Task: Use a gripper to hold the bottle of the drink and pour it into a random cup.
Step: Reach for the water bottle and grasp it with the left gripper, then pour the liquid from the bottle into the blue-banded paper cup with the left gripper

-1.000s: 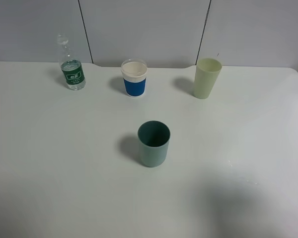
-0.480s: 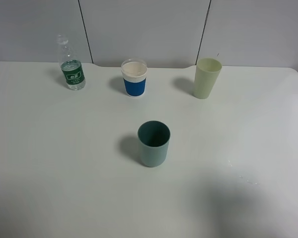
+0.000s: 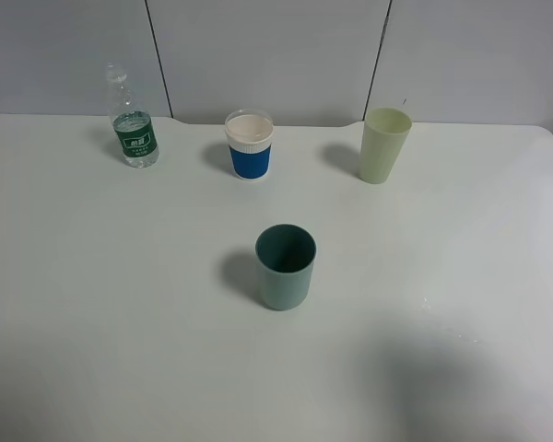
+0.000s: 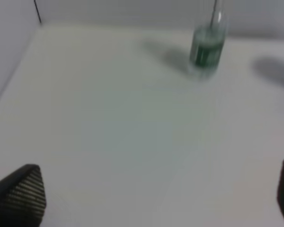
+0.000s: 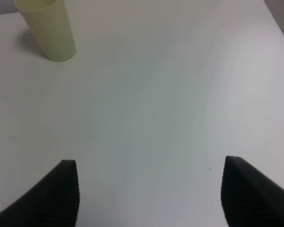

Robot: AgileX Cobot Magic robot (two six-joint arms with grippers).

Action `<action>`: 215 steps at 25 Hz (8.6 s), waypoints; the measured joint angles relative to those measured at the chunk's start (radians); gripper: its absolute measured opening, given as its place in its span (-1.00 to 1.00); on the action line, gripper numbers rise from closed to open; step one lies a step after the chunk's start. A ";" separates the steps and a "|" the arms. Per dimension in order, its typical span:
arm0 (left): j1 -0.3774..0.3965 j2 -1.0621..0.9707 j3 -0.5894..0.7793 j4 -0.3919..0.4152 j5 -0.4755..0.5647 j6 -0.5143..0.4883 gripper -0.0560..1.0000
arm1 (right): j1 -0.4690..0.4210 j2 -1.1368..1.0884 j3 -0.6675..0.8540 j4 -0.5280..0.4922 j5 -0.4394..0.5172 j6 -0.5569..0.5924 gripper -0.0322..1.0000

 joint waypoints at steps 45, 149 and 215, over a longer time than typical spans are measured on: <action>-0.009 1.075 -0.037 0.007 -0.693 0.191 0.99 | 0.000 0.000 0.000 0.000 0.000 0.000 0.29; -0.086 2.174 -0.486 0.356 -1.684 -0.135 -0.08 | 0.000 0.000 0.000 0.000 0.000 0.000 0.29; -0.499 1.908 -0.669 -1.546 -1.699 2.077 -0.08 | 0.000 0.000 0.000 0.000 0.000 0.000 0.29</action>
